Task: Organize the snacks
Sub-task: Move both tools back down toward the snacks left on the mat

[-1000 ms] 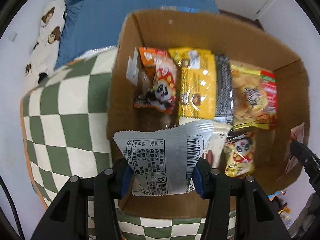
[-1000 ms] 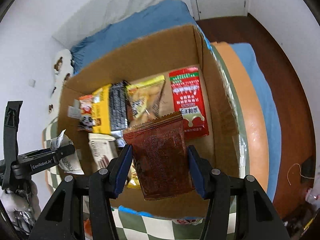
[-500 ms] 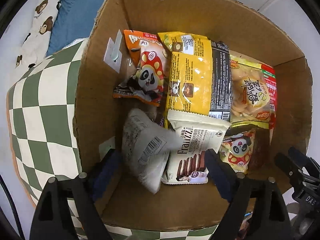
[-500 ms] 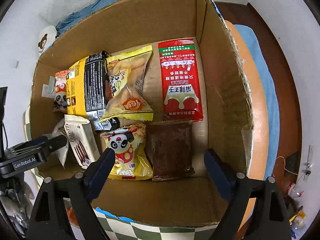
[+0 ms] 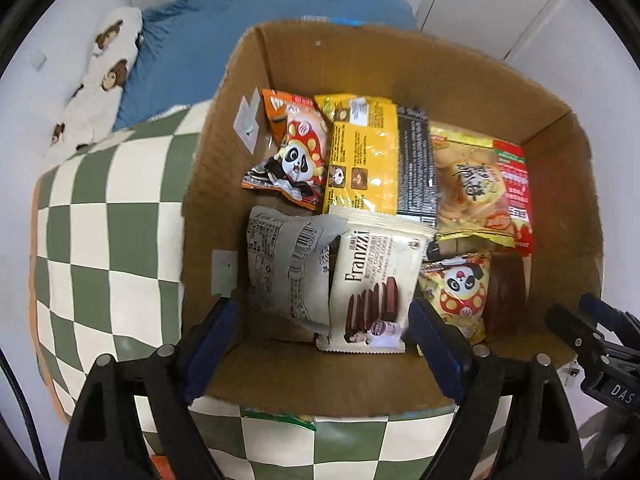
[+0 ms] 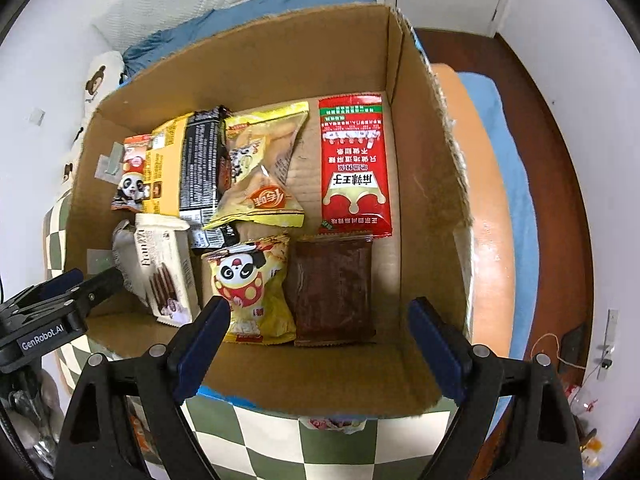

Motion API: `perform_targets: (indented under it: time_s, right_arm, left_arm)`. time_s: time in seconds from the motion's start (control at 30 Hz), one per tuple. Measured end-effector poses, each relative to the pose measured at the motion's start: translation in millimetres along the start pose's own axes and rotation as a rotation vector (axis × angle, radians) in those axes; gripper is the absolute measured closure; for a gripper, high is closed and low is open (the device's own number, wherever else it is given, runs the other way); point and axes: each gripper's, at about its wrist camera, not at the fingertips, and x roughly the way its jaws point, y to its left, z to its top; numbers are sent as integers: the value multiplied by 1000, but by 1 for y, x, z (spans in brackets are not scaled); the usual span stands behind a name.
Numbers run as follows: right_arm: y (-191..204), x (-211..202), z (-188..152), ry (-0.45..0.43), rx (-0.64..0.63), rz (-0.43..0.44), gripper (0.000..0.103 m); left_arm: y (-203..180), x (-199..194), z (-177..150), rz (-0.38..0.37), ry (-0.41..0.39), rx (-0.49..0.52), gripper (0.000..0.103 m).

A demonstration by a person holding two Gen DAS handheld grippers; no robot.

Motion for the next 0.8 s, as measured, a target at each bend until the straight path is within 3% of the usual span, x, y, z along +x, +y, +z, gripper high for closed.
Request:
perform_targets:
  time_s: [0.3, 0.8]
  right_arm:
    - [7, -41, -34, -145, -59, -15, 10]
    - [14, -126, -89, -364, -80, -11, 9]
  left_arm:
    - [-2, -50, -37, 32, -198, 16, 16]
    - [-18, -132, -92, 54, -450, 54, 16]
